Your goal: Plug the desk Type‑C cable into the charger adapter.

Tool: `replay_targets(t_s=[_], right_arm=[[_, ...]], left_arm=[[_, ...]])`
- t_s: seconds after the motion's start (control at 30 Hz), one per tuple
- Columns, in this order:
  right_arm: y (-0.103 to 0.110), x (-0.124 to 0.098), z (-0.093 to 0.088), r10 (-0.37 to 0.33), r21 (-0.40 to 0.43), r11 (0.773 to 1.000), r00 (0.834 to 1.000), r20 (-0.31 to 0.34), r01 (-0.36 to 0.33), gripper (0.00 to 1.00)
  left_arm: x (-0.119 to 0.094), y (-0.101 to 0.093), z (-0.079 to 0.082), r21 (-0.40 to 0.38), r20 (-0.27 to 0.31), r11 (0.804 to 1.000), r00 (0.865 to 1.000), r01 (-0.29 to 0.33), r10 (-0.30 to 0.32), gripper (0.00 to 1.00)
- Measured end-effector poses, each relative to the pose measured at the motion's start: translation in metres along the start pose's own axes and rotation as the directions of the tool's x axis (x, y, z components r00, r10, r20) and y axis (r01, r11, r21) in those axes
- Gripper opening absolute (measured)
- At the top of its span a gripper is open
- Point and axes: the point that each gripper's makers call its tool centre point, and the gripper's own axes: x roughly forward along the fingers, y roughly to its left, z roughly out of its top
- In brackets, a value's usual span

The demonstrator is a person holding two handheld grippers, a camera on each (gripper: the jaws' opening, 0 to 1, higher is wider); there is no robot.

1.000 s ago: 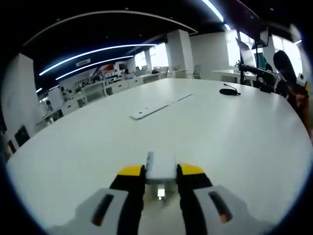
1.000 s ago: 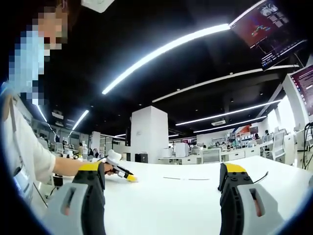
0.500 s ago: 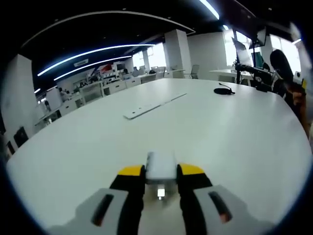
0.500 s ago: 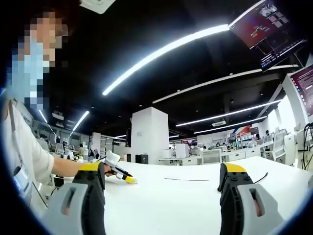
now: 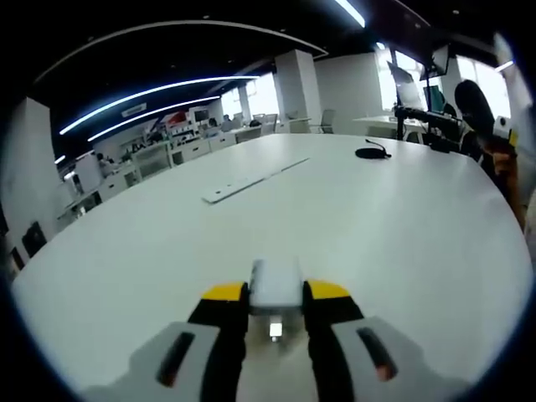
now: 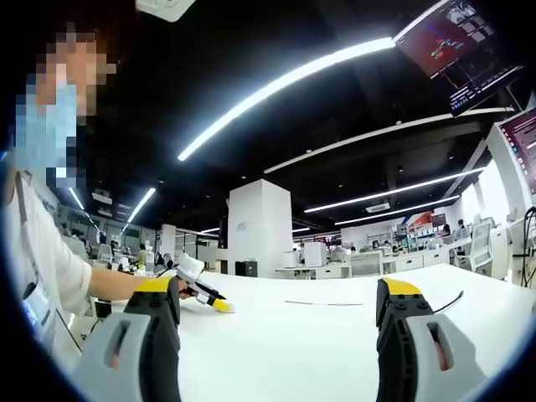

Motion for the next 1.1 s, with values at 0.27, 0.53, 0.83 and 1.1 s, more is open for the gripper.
replay_targets(t_s=[0.27,0.53,0.83,1.1], right_arm=[[0.003,0.001,0.001,0.004,0.002,1.000,1.000,-0.001,-0.004,1.00],[0.004,0.001,0.000,0.008,0.001,1.000,1.000,-0.004,-0.008,1.00],[0.004,0.001,0.001,0.008,0.001,1.000,1.000,-0.004,-0.008,1.00],[0.004,0.001,-0.001,0.009,0.001,1.000,1.000,-0.007,-0.009,1.00]], left_arm=[[-0.006,-0.014,0.000,0.022,-0.001,1.000,1.000,0.013,-0.013,0.26],[-0.010,-0.021,0.001,0.037,-0.006,0.999,1.000,0.028,-0.028,0.26],[-0.015,-0.031,0.000,0.056,-0.008,0.998,0.999,0.041,-0.041,0.26],[-0.021,-0.051,-0.002,0.078,-0.013,0.995,0.998,0.068,-0.067,0.26]])
